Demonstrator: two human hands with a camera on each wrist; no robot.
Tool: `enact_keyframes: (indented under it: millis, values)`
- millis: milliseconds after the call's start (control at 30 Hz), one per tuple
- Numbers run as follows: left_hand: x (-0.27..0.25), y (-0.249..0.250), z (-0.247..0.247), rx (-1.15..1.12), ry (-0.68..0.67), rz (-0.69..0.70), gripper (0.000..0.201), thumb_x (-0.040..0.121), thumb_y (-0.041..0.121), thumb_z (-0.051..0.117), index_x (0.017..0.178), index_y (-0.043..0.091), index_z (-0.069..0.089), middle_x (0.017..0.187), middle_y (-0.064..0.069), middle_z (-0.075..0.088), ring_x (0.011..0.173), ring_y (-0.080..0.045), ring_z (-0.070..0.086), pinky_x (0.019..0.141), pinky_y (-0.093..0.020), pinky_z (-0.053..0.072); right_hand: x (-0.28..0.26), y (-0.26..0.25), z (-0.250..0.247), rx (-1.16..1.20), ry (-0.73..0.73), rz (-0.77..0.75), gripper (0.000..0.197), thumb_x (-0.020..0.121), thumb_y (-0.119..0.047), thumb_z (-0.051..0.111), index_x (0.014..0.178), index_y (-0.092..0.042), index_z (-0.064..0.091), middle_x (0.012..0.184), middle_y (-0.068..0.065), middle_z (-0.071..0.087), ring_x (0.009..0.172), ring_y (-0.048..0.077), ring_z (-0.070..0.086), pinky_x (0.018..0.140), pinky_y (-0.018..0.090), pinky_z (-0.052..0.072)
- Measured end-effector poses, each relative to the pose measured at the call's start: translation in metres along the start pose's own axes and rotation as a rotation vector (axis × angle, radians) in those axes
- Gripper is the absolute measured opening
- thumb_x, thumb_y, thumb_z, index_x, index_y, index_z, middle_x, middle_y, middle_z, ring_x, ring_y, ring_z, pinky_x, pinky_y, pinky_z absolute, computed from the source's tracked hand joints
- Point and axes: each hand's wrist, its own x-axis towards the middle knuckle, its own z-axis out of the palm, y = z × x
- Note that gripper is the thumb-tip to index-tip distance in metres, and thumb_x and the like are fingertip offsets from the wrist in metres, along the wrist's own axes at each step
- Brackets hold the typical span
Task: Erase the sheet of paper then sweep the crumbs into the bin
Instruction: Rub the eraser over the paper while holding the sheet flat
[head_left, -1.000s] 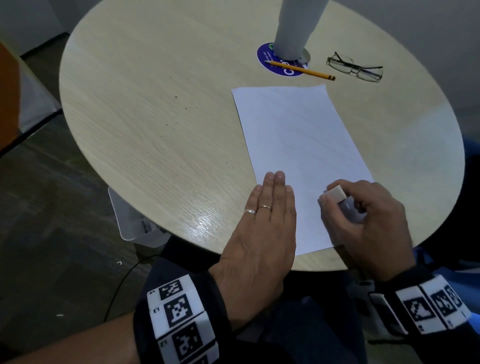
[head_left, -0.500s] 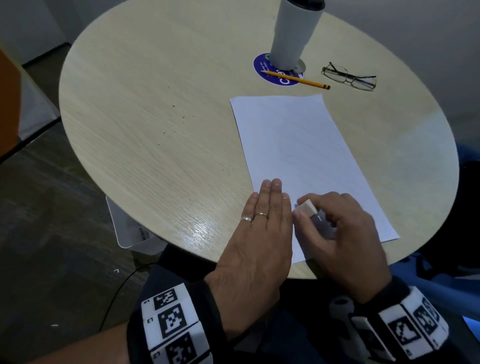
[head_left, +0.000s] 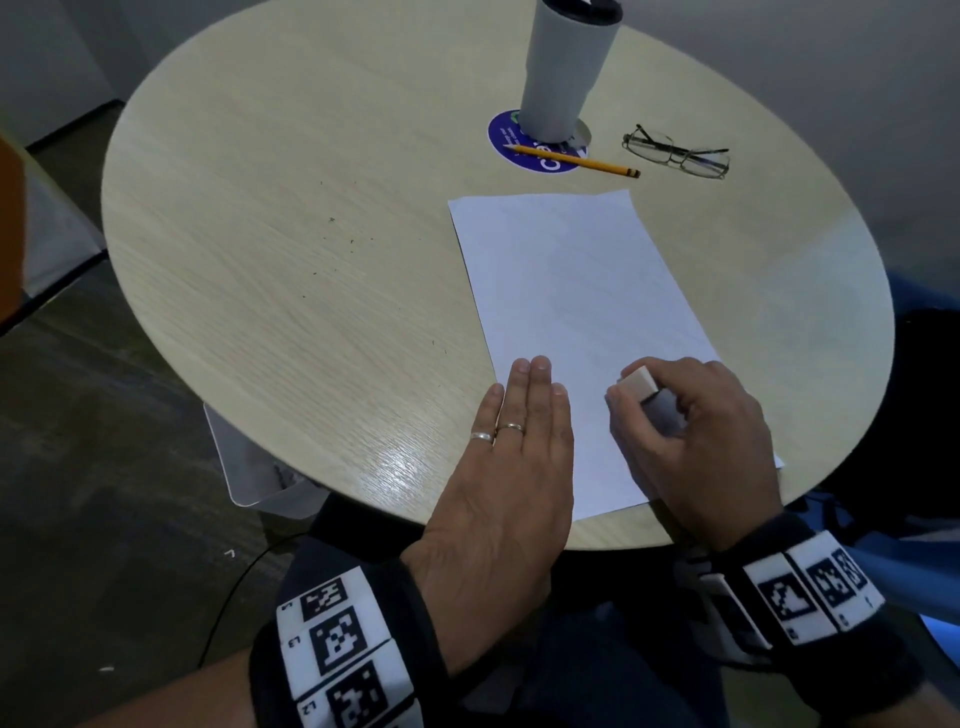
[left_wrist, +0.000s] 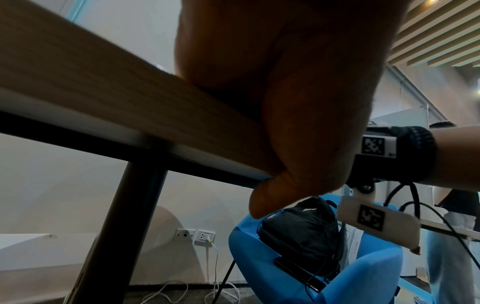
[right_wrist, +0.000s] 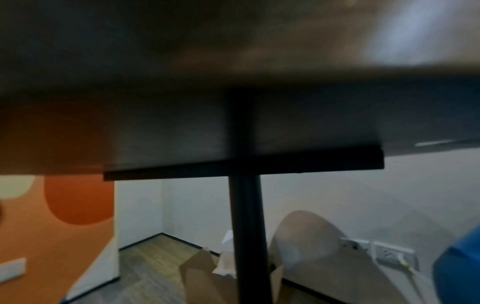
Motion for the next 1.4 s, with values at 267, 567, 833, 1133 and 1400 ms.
enact_keyframes:
  millis: [267, 567, 833, 1133, 1400]
  values:
    - [0.0, 0.0, -0.002, 0.012, -0.026, -0.006, 0.103, 0.102, 0.03, 0.048, 0.147, -0.016, -0.033, 0.149, -0.041, -0.045, 0.146, -0.055, -0.036, 0.124, -0.057, -0.018, -0.005, -0.006, 0.0, 0.004, -0.018, 0.011, 0.01, 0.096, -0.023, 0.075, 0.086, -0.026, 0.071, 0.078, -0.011, 0.063, 0.078, 0.017, 0.053, 0.066, 0.034, 0.044]
    - [0.003, 0.0, -0.002, -0.008, -0.026, -0.006, 0.097, 0.104, 0.027, 0.043, 0.146, -0.016, -0.033, 0.149, -0.041, -0.045, 0.146, -0.053, -0.036, 0.124, -0.056, -0.018, -0.01, -0.002, -0.005, -0.018, -0.019, 0.031, 0.009, 0.095, -0.026, 0.075, 0.087, -0.029, 0.073, 0.081, -0.01, 0.067, 0.08, 0.017, 0.055, 0.067, 0.036, 0.048]
    - [0.005, 0.0, -0.003, -0.017, -0.023, -0.01, 0.102, 0.104, 0.031, 0.047, 0.147, -0.015, -0.033, 0.15, -0.039, -0.045, 0.146, -0.052, -0.036, 0.125, -0.057, -0.016, -0.024, -0.016, -0.004, 0.017, -0.081, -0.059, 0.006, 0.095, -0.029, 0.07, 0.09, -0.028, 0.073, 0.081, -0.011, 0.066, 0.081, 0.015, 0.056, 0.068, 0.035, 0.046]
    - [0.008, 0.003, 0.002, -0.061, 0.008, 0.004, 0.114, 0.101, 0.036, 0.056, 0.142, -0.015, -0.038, 0.142, -0.04, -0.051, 0.136, -0.051, -0.046, 0.118, -0.054, -0.026, -0.034, -0.02, -0.012, 0.032, -0.126, -0.098, 0.009, 0.093, -0.035, 0.066, 0.089, -0.03, 0.072, 0.08, -0.011, 0.062, 0.078, 0.016, 0.054, 0.066, 0.035, 0.046]
    - [0.013, -0.001, 0.018, -0.059, 0.113, -0.009, 0.118, 0.096, 0.036, 0.063, 0.148, -0.013, -0.03, 0.149, -0.038, -0.042, 0.141, -0.05, -0.039, 0.114, -0.054, -0.025, -0.019, -0.011, -0.014, 0.026, -0.037, -0.034, 0.008, 0.089, -0.024, 0.076, 0.087, -0.03, 0.072, 0.082, -0.013, 0.067, 0.077, 0.02, 0.056, 0.065, 0.038, 0.049]
